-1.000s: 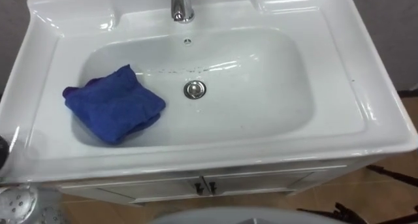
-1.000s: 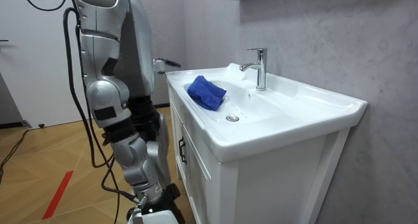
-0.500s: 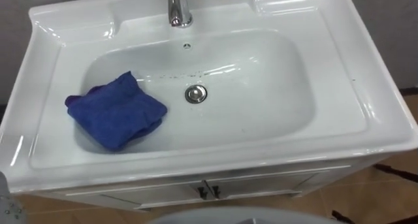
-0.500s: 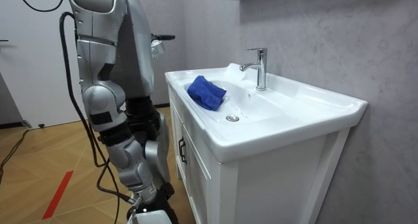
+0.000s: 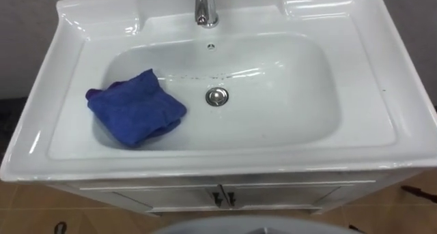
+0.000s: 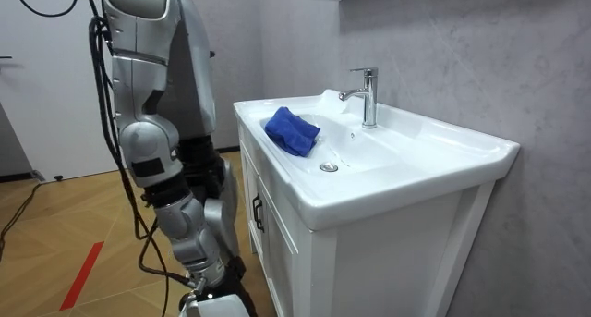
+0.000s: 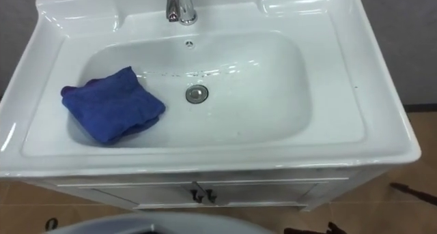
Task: Wipe basin
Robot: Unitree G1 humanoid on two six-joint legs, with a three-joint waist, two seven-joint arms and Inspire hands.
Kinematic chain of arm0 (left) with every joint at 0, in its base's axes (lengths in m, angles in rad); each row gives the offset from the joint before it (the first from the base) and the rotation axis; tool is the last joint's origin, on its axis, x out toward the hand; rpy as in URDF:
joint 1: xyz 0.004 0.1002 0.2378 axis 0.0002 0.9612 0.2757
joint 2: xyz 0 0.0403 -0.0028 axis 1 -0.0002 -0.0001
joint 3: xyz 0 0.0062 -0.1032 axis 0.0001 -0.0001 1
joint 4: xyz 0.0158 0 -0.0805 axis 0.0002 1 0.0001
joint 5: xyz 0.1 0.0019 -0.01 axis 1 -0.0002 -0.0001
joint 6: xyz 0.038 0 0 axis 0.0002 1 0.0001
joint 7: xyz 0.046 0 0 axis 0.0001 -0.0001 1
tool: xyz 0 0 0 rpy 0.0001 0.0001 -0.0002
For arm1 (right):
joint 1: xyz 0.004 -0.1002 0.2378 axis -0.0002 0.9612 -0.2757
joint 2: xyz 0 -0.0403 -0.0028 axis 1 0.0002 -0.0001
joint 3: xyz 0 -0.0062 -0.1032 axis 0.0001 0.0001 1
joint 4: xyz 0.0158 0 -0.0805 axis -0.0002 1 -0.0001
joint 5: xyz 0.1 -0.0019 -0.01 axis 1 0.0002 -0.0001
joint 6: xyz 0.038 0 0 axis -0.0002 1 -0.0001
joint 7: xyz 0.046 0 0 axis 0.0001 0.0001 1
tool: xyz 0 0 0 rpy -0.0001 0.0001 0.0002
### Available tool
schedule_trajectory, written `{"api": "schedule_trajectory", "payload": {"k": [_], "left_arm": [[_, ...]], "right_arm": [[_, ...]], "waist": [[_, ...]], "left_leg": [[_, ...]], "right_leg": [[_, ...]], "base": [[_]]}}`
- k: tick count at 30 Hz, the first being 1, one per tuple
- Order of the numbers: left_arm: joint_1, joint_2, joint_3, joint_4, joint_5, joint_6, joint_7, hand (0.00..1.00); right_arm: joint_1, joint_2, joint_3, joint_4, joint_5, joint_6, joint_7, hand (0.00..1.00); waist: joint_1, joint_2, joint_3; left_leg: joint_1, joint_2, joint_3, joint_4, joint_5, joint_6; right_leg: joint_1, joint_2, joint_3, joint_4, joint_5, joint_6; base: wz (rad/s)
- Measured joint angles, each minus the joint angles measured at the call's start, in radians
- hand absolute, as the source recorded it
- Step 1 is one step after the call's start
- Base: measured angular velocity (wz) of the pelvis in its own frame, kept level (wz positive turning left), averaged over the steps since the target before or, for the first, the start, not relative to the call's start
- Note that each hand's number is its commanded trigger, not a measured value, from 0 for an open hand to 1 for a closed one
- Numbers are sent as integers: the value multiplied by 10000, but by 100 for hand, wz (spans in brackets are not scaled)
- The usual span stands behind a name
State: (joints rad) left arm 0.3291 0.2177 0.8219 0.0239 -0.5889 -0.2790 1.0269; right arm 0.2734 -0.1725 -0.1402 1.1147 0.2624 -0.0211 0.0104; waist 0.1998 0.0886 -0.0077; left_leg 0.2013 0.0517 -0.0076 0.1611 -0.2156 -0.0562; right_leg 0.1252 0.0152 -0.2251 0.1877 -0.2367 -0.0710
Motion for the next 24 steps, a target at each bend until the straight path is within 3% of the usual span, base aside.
{"api": "schedule_trajectory", "payload": {"k": [6,9,12,15,19,24], "left_arm": [[791,-253,-393,1800,-1309,25,-210,0],[960,-311,-1018,3362,-1369,23,-482,0],[1270,-571,-1563,4348,-1404,83,-652,0],[1376,-613,-1862,5709,-1539,217,-1106,0],[1452,-626,-2236,7256,-1501,407,-1516,0],[1405,-735,-2916,8849,-1465,583,-2223,0]], "right_arm": [[-129,-111,97,44,26,96,124,0],[-203,-217,94,-82,-59,247,176,0],[-245,-207,96,-64,-3,271,175,0],[-355,-217,88,102,2,416,269,0],[-307,-215,86,127,-31,443,373,0],[-500,-214,111,773,27,434,670,0]], "waist": [[223,-12,4],[260,-47,-18],[278,-162,-39],[279,-266,-55],[197,-293,-53],[-152,-365,-38]], "left_leg": [[-5,-23,-50,1,0,1],[-25,-83,-372,15,2,3],[-87,-114,-375,30,1,2],[-139,-120,-369,22,1,2],[-133,-127,-329,2,1,2],[-187,-122,-190,-8,1,2]], "right_leg": [[42,-33,-48,-16,-3,5],[60,-97,-184,-2,-11,33],[4,-146,-220,-14,-33,78],[-29,-153,-245,-14,-24,103],[-24,-160,-242,-4,-8,129],[-18,-161,-241,13,0,143]], "base": [[5],[12],[8],[7],[1],[6]]}}
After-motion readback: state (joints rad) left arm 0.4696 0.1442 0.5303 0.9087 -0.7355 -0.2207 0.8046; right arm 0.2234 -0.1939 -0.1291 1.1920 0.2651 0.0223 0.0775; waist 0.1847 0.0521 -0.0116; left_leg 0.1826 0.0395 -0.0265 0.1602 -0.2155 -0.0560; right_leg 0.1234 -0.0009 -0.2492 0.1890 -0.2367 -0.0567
